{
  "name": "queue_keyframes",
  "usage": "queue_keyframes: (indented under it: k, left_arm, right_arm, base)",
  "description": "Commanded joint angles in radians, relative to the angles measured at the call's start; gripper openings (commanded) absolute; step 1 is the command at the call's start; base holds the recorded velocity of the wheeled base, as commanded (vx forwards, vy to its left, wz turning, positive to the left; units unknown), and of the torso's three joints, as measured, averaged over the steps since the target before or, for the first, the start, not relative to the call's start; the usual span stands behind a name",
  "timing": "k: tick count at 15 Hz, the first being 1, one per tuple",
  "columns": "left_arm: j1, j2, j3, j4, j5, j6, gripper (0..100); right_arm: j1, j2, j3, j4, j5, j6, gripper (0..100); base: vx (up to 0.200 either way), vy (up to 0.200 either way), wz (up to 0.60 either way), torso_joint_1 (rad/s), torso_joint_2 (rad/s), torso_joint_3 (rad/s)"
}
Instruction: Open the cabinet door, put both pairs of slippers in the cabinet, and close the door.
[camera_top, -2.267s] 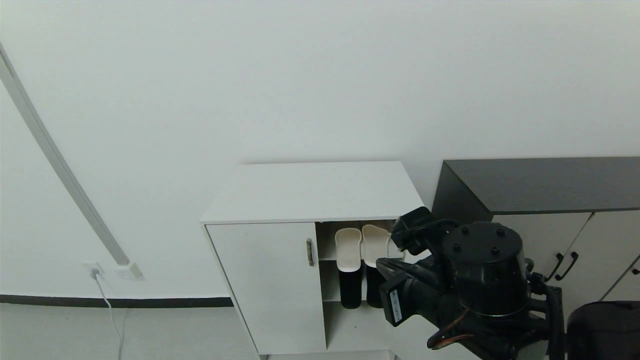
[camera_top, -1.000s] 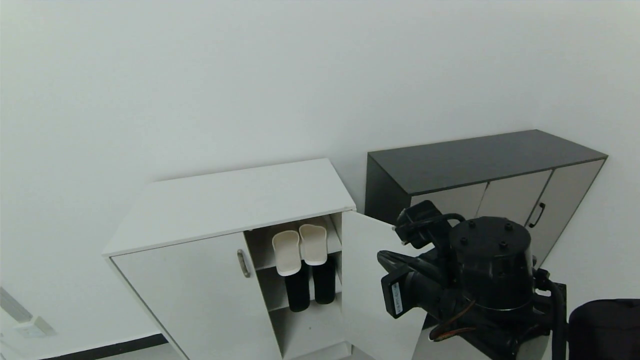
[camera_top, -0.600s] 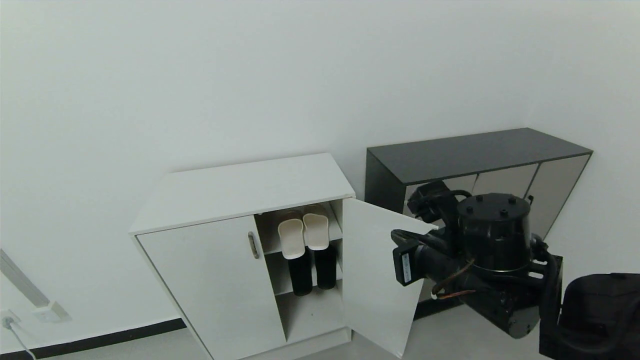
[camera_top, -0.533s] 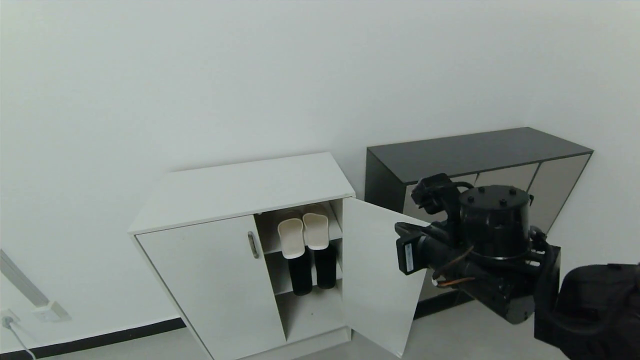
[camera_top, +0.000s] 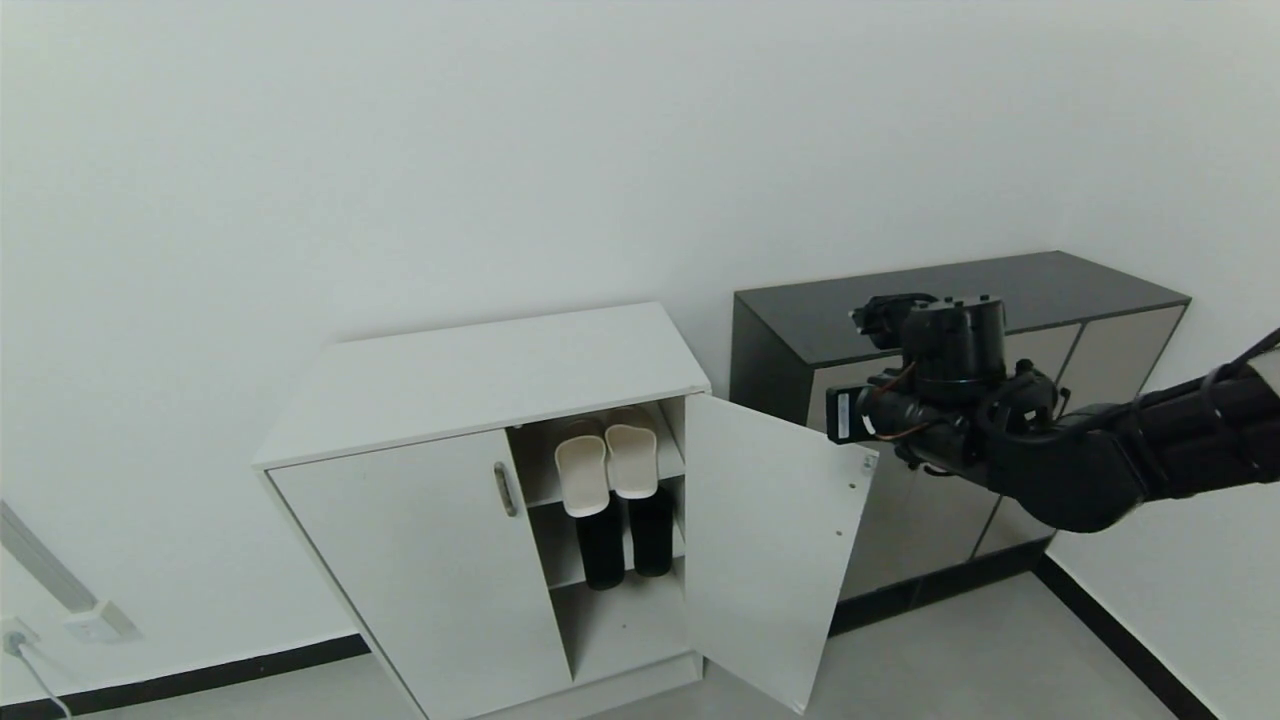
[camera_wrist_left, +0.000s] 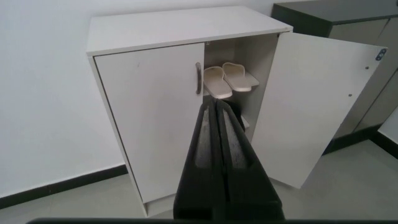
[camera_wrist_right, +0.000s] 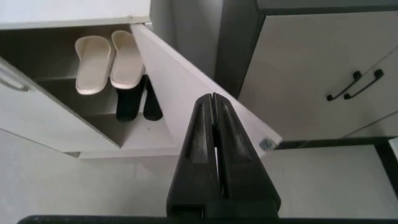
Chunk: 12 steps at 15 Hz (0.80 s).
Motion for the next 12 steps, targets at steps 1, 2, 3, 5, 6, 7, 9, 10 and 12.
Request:
queue_keyframes:
  k: [1,2,3,5,6,7,9,10,12]
  left_arm:
    - [0.000,0.000,0.000,0.000,0.000,0.000,0]
    - [0.000,0.000,0.000,0.000,0.000,0.000,0]
    - [0.000,0.000,0.000,0.000,0.000,0.000,0]
    - [0.000,0.000,0.000,0.000,0.000,0.001,0]
    - [0.000,0.000,0.000,0.000,0.000,0.001,0]
    - [0.000,0.000,0.000,0.000,0.000,0.001,0]
    - [0.000,0.000,0.000,0.000,0.000,0.000,0]
    - [0.000,0.000,0.000,0.000,0.000,0.000,0]
    - [0.000,0.000,0.000,0.000,0.000,0.000,0]
  right_arm:
    - [-0.050,0.100,-0.065,0.001,0.018,0.011,0]
    - [-0.070,0.129,-0.089,0.001,0.026,0.011,0]
    - [-0.084,0.150,-0.107,0.001,0.029,0.011,0]
    - [-0.106,0.193,-0.133,0.001,0.031,0.011,0]
    - [-0.115,0.213,-0.145,0.001,0.040,0.011,0]
    - [-0.124,0.230,-0.159,0.001,0.047,0.011,0]
    - [-0.139,0.268,-0.184,0.001,0.050,0.012,0]
    - [-0.146,0.284,-0.196,0.001,0.050,0.015,0]
    - [-0.158,0.324,-0.236,0.003,0.050,0.021,0]
  base:
    - [0.000,0.000,0.00,0.000,0.00,0.000]
    - [0.000,0.000,0.00,0.000,0.00,0.000]
    - [0.000,0.000,0.00,0.000,0.00,0.000]
    - [0.000,0.000,0.00,0.000,0.00,0.000]
    - [0.000,0.000,0.00,0.000,0.00,0.000]
    - [0.000,0.000,0.00,0.000,0.00,0.000]
    - [0.000,0.000,0.00,0.000,0.00,0.000]
    - [0.000,0.000,0.00,0.000,0.00,0.000]
    - [0.000,0.000,0.00,0.000,0.00,0.000]
